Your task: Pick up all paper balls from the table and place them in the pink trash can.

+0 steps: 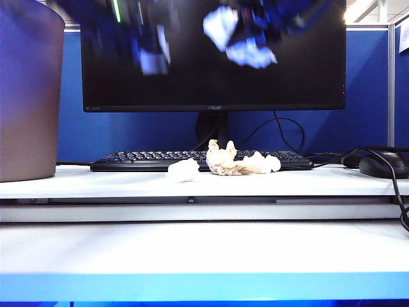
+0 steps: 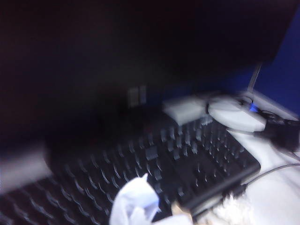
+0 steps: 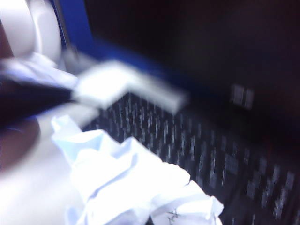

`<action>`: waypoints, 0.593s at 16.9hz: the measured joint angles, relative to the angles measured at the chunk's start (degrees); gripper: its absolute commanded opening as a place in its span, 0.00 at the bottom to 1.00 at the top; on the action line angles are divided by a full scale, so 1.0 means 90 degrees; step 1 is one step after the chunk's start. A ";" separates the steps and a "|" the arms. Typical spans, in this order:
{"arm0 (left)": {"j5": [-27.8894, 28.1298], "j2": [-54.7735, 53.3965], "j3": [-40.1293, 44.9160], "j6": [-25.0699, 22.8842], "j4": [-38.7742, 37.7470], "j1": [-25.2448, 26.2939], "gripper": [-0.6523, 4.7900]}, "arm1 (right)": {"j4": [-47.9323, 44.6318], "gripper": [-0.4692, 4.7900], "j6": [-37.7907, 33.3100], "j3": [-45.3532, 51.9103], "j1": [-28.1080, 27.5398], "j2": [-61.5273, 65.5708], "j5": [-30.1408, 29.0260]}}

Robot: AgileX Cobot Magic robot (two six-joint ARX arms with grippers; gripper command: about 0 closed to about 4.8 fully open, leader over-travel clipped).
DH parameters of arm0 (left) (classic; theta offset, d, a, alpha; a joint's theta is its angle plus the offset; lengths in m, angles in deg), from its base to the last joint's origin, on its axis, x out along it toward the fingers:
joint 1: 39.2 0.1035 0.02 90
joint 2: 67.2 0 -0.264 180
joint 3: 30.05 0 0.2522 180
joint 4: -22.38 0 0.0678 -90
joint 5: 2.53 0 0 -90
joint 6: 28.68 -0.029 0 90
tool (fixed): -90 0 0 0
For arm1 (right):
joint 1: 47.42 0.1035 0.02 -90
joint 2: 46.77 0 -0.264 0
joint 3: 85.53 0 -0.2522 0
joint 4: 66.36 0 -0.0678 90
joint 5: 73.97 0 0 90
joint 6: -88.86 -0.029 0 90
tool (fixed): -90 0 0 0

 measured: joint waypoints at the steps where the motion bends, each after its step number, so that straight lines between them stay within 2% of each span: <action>1: 0.0141 0.0245 -0.0376 -0.0340 -0.0551 -0.0002 0.11 | -0.0024 0.08 -0.0007 -0.0163 -0.0002 0.0005 -0.0087; 2: 0.0539 0.0471 -0.0777 -0.0755 -0.1064 -0.0005 0.11 | -0.0070 0.08 -0.0041 -0.0296 -0.0007 0.0019 -0.0228; 4: 0.1967 0.0777 -0.1535 -0.1627 -0.1836 0.0010 0.11 | -0.0447 0.08 -0.0367 -0.0447 0.0005 0.0039 -0.1030; 5: 0.2492 0.0809 -0.1843 -0.2035 -0.2344 0.0219 0.11 | -0.0826 0.08 -0.0631 -0.0520 0.0039 0.0078 -0.1489; 6: 0.2973 0.0753 -0.2072 -0.2305 -0.3330 0.0743 0.11 | -0.1338 0.08 -0.0833 -0.0673 0.0296 0.0209 -0.1843; 7: 0.3381 0.0731 -0.2098 -0.2346 -0.3825 0.0945 0.11 | -0.1452 0.08 -0.0852 -0.0804 0.0488 0.0325 -0.1928; 8: 0.3514 0.0731 -0.2110 -0.2436 -0.4129 0.1163 0.11 | -0.1486 0.08 -0.0850 -0.0935 0.0653 0.0483 -0.1982; 9: 0.3500 0.0743 -0.2140 -0.2465 -0.4444 0.1712 0.11 | -0.1537 0.08 -0.0852 -0.1277 0.0814 0.0899 -0.1972; 10: 0.3589 0.0743 -0.2147 -0.2412 -0.4724 0.2069 0.16 | -0.1515 0.08 -0.0874 -0.1433 0.0857 0.1144 -0.1955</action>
